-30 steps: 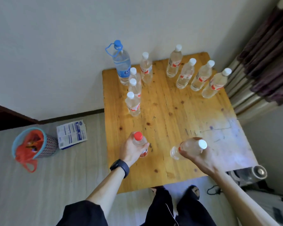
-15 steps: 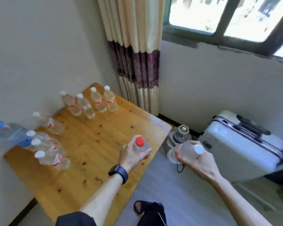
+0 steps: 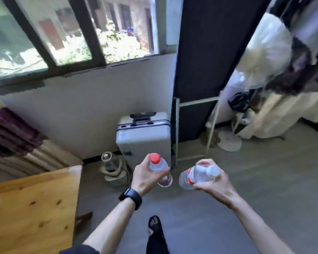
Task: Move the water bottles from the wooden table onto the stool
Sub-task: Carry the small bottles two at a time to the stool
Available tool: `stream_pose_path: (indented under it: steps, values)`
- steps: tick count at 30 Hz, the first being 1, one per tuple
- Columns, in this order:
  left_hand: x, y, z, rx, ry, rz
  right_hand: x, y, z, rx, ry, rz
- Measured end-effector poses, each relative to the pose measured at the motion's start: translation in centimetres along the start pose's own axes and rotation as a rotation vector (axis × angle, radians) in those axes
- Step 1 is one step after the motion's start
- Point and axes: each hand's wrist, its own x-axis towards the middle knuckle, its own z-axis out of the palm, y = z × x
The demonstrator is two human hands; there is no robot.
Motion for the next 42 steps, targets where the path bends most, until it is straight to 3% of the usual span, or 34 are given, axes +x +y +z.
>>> stream_pose_path:
  steps: [7, 14, 24, 32, 42]
  values:
    - [3.6, 12.5, 15.1, 0.059, -0.39, 0.231, -2.4, 7.4, -13.2, 0.085, 0.311, 0.206]
    - [7.0, 22.2, 29.3, 0.179, -0.67, 0.45, -3.3, 10.9, -24.0, 0.55, 0.661, 0.44]
    - [7.6, 35.6, 46.0, 0.303, -0.971, 0.734, -5.2, 16.9, -36.9, 0.377, 1.158, 0.602]
    - [3.8, 44.2, 62.2, 0.35, -1.117, 0.802, -7.5, 24.9, -51.2, 0.437, 1.222, 0.534]
    - [-0.6, 55.8, 80.5, 0.295, -1.134, 0.789, -12.0, 33.0, -71.2, 0.297, 1.241, 0.601]
